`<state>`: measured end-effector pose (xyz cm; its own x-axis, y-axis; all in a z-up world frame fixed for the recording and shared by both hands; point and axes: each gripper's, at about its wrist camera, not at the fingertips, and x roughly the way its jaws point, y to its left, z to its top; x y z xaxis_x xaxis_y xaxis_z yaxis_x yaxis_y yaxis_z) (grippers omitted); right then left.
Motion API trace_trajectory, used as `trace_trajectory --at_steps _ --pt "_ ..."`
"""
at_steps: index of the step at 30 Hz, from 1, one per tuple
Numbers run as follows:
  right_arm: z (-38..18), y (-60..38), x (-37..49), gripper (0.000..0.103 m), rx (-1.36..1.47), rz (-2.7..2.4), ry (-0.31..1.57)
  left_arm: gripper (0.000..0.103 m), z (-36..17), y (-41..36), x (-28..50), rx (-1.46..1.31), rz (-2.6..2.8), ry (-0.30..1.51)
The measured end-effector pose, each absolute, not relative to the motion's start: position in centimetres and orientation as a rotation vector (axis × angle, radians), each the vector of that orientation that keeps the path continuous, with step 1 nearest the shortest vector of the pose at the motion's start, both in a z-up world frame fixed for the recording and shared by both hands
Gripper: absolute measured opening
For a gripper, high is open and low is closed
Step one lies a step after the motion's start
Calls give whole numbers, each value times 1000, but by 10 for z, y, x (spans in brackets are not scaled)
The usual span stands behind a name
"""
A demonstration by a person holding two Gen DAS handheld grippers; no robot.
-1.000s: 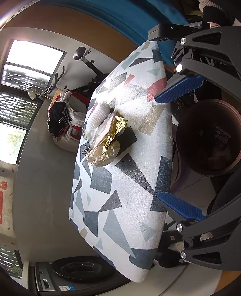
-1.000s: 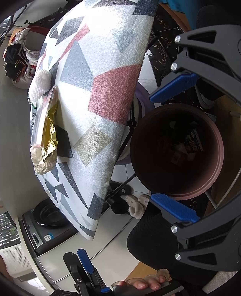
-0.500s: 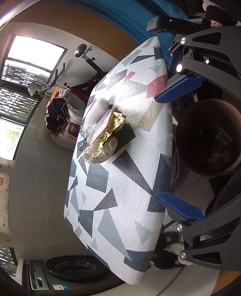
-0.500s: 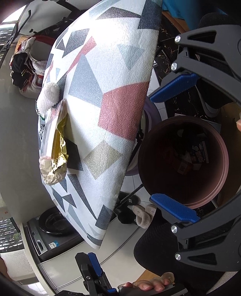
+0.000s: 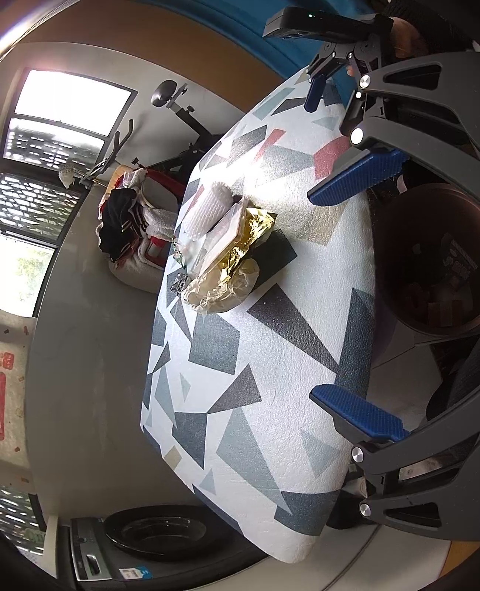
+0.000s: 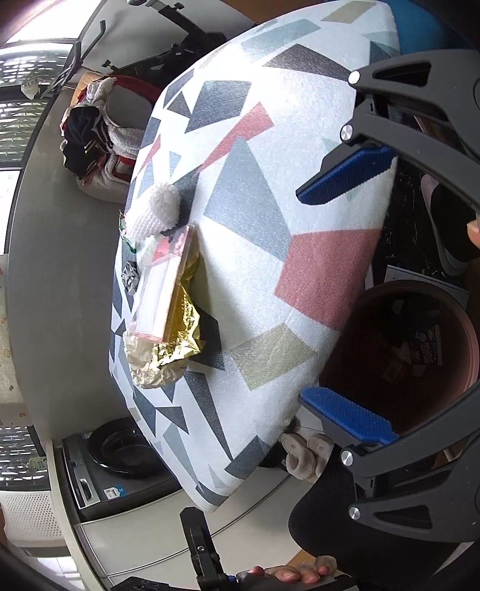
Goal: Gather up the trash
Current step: 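Move the right tool to the white foam net and grasp it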
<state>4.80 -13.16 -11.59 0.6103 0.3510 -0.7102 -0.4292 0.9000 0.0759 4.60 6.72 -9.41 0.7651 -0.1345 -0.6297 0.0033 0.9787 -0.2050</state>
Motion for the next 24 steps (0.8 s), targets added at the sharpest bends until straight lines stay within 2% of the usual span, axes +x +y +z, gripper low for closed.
trace_trajectory --at_steps 11,24 --pt "-75 -143 129 97 -165 394 755 95 -68 80 94 -163 -64 633" --pt "-76 -166 241 97 -100 333 748 95 -63 110 136 -234 -56 647"
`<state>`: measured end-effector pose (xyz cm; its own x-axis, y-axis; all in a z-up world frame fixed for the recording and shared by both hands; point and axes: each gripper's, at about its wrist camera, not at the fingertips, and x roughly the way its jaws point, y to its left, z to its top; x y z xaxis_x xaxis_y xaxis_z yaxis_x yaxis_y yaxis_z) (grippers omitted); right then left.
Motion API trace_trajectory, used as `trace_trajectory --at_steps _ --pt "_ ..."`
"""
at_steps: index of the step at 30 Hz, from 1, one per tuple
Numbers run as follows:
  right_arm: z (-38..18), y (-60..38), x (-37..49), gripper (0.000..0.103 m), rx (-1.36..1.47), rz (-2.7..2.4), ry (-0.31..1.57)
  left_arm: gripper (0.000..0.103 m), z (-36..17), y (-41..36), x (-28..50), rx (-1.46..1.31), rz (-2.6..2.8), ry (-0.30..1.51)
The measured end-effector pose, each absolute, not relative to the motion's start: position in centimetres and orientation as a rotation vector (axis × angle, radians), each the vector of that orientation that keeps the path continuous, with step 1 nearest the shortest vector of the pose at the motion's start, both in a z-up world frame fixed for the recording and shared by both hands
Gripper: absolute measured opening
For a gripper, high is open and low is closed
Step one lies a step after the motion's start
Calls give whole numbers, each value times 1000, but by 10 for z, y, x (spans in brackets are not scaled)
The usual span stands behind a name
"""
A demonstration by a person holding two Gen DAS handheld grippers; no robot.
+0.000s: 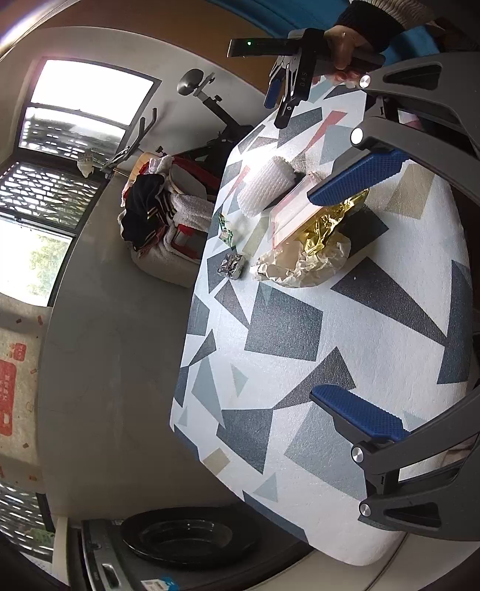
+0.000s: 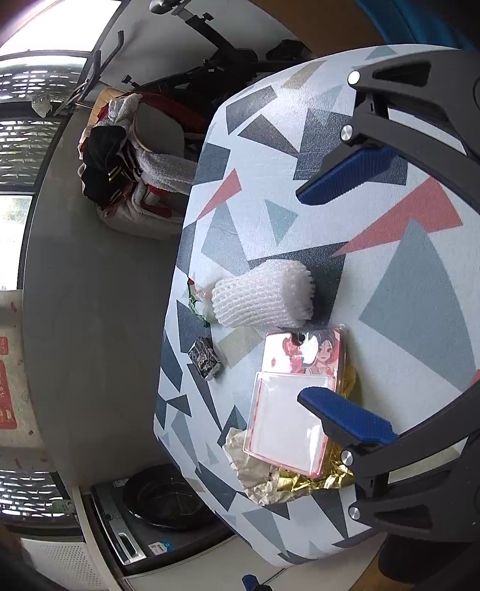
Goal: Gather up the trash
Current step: 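Move the right tool to the white foam net and grasp it, then grasp the crumpled paper with the left tool while the right holds the net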
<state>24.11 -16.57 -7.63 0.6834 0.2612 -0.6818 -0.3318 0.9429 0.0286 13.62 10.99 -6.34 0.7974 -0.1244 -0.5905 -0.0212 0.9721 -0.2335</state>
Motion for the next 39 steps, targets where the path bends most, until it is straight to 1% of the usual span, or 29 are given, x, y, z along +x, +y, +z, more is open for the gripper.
trace_trajectory --at_steps 5,11,13,14,15,16,18,19,21,24,25,27,28,29,30,31,34,39 --pt "-95 -175 295 97 -8 310 801 95 -78 121 145 -269 -53 682" --pt "-126 -153 348 96 -9 299 891 95 -92 124 159 -328 -69 708" --pt "-138 -147 356 93 0 296 925 95 -94 122 165 -341 -81 710" --pt "-143 -145 358 83 7 307 940 95 -95 120 169 -346 -88 711" --pt "-148 -142 359 64 8 328 964 95 -97 119 173 -352 -94 714" --pt "-153 -137 358 50 -11 345 992 94 -99 117 177 -359 -102 719" --pt "-148 -131 349 41 -49 355 953 87 -103 114 187 -383 -127 734" --pt "-142 -131 342 41 -56 363 927 85 -106 112 192 -397 -136 745" --pt "-127 -136 327 40 -39 365 865 74 -113 109 204 -431 -158 766" --pt "-103 -149 297 40 -10 376 767 63 -124 107 226 -487 -175 802" --pt "-97 -154 286 40 -4 376 743 61 -128 106 233 -505 -174 814" --pt "-89 -164 264 40 14 377 710 53 -136 106 246 -541 -180 838" --pt "-87 -171 254 40 28 374 696 51 -140 105 253 -547 -189 854" --pt "-87 -177 244 40 44 369 691 41 -145 105 258 -544 -186 872" --pt "-89 -183 236 40 60 364 693 24 -148 104 262 -535 -171 888" --pt "-91 -188 227 40 72 355 692 21 -151 104 265 -527 -158 899" --pt "-96 -199 204 40 83 340 696 19 -145 104 266 -484 -134 896" --pt "-90 -212 181 40 93 327 680 17 -98 96 266 -331 -95 820"
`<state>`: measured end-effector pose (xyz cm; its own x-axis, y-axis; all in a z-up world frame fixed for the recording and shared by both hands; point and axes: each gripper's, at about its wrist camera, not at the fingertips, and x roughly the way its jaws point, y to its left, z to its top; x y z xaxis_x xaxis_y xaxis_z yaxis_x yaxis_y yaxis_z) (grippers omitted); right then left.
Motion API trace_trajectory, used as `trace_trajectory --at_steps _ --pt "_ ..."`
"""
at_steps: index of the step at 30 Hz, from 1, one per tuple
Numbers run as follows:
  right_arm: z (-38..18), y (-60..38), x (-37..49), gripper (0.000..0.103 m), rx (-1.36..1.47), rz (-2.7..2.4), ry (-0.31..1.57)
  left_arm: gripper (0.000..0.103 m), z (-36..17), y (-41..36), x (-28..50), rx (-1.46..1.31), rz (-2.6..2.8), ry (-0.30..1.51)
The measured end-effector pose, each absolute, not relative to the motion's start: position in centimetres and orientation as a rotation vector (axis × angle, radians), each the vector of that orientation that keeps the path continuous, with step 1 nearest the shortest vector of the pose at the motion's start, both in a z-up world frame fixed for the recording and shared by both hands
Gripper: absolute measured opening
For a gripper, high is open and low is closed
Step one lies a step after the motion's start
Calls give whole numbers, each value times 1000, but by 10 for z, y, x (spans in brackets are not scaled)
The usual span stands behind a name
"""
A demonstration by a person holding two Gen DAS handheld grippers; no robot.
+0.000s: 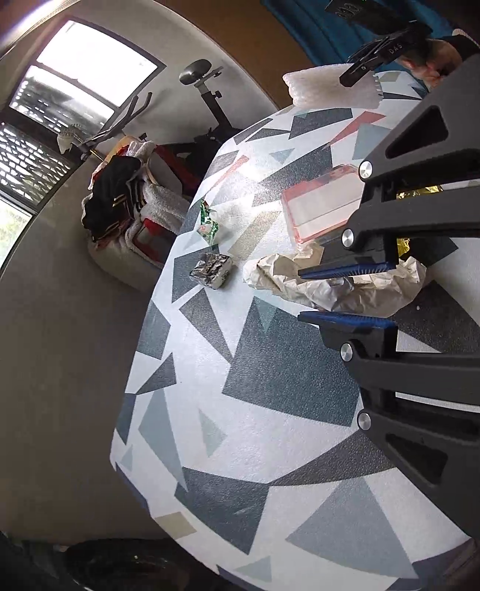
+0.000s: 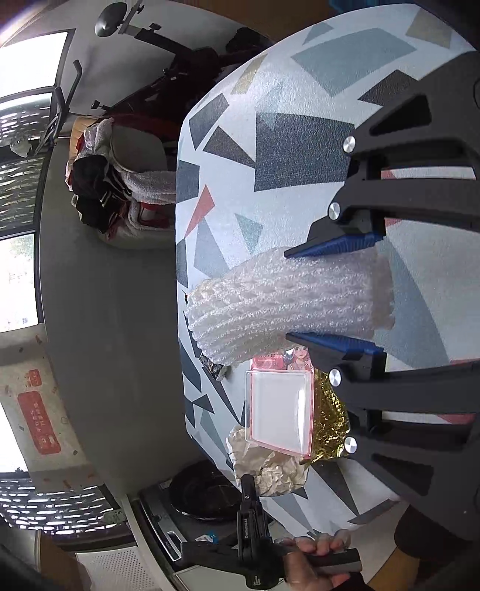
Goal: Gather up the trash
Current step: 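Grasp the crumpled paper with the left tool while the right holds the net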
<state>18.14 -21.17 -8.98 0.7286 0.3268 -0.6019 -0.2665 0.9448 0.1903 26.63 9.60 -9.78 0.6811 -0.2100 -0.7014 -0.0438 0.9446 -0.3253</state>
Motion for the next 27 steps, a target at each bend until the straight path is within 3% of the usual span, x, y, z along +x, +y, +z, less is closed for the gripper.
trace_trajectory --at_steps 9,27 --pt "-76 -215 157 40 107 339 667 15 -23 86 241 -195 -82 683" --pt "-52 -213 103 40 96 349 641 15 -24 34 151 -167 -232 675"
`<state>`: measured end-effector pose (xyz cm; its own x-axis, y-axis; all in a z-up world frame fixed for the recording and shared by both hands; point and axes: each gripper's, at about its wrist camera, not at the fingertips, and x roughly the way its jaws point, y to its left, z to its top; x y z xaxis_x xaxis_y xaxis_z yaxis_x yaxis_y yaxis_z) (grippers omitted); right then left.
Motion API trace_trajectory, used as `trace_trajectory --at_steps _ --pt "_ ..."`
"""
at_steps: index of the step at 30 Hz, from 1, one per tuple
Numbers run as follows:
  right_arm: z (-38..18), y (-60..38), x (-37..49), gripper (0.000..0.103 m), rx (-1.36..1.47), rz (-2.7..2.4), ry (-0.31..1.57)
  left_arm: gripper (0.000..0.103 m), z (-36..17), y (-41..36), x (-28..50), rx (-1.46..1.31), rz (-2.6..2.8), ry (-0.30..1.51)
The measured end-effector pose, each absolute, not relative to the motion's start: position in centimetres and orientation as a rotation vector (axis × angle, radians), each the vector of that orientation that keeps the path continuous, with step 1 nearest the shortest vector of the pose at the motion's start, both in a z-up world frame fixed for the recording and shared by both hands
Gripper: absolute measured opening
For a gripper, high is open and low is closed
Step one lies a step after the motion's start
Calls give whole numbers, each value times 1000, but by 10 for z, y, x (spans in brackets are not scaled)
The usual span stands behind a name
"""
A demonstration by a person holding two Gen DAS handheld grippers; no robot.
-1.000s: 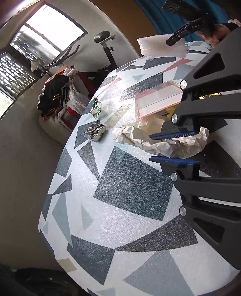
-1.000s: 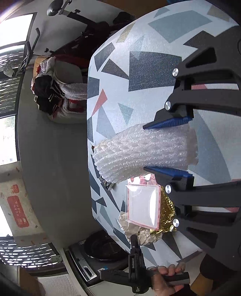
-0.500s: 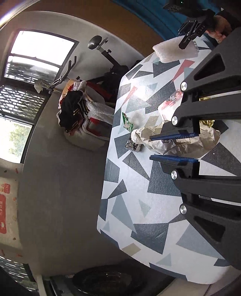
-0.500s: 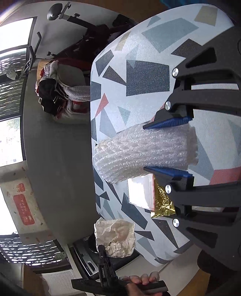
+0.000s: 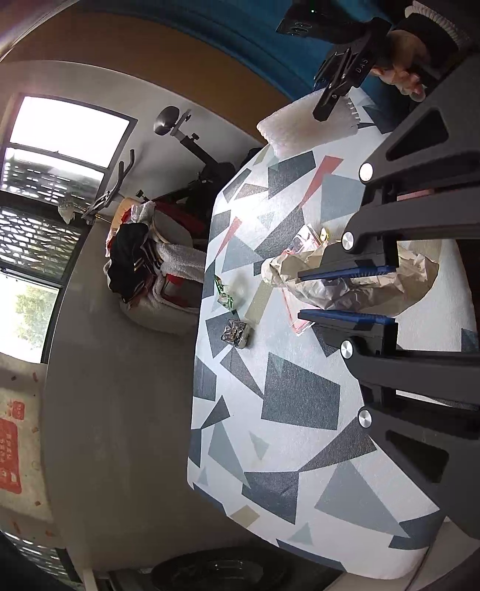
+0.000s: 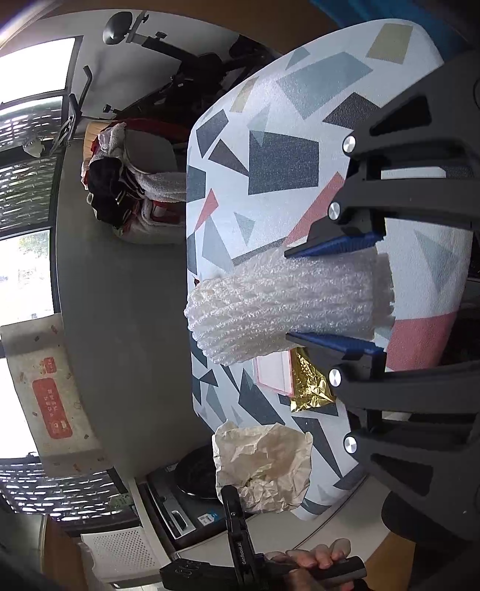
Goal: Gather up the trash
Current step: 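Grasp the crumpled paper with the left tool while the right holds the net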
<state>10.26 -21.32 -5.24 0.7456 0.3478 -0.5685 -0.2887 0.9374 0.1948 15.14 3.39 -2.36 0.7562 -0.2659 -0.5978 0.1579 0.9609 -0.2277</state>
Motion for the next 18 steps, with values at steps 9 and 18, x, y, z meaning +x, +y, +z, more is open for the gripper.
trace_trajectory --at_steps 9,18 --pt "-51 -213 74 40 100 371 632 15 -38 16 97 -173 -334 648" --pt "-58 -208 55 40 103 385 642 15 -50 13 59 -165 -410 628"
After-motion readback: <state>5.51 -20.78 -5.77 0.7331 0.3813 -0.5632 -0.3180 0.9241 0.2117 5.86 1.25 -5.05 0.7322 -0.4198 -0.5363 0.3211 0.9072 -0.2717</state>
